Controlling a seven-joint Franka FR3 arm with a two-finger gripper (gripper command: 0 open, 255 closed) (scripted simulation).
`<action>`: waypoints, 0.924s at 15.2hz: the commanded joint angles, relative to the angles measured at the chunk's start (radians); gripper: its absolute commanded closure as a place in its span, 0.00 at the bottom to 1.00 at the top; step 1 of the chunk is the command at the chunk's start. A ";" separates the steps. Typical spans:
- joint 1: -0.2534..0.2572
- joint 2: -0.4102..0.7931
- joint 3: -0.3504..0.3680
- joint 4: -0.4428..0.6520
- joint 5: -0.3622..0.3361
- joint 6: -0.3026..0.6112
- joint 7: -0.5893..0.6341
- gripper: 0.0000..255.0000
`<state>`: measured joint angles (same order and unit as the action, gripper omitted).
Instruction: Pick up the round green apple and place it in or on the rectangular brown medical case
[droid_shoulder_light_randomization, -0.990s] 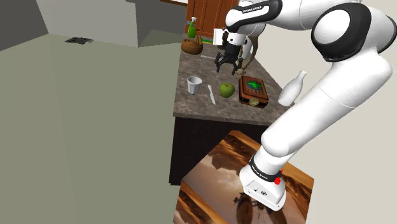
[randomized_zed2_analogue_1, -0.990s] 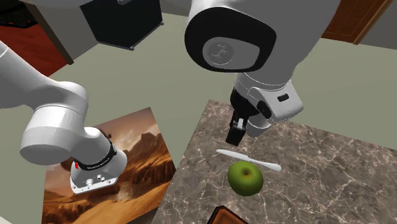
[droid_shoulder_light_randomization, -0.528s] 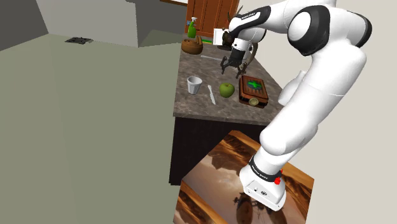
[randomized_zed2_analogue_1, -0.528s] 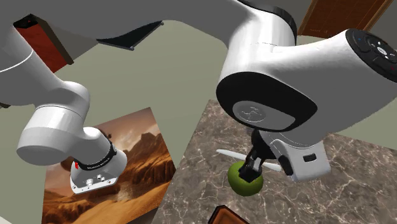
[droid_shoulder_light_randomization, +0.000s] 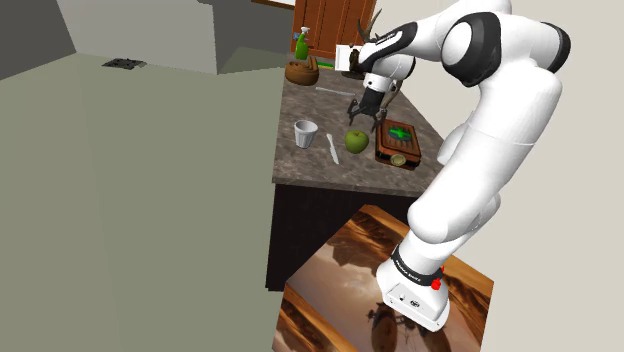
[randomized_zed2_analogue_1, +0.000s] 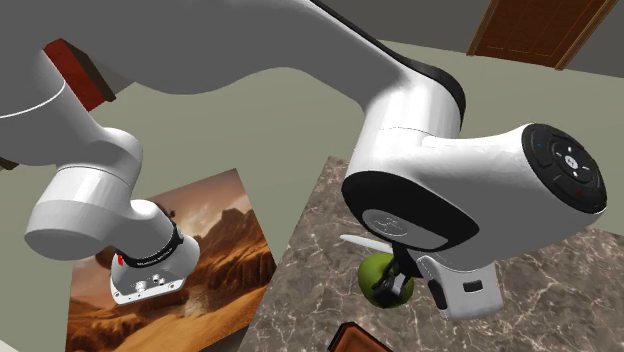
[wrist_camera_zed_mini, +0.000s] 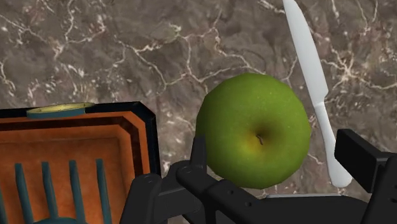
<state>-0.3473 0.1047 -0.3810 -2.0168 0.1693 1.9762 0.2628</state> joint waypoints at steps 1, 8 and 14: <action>0.001 0.005 0.001 -0.014 0.004 0.019 -0.003 0.00; 0.000 0.005 0.001 -0.014 0.004 0.019 -0.003 0.00; 0.001 0.005 0.001 -0.014 0.004 0.019 -0.003 1.00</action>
<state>-0.3468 0.1099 -0.3799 -2.0311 0.1730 1.9955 0.2600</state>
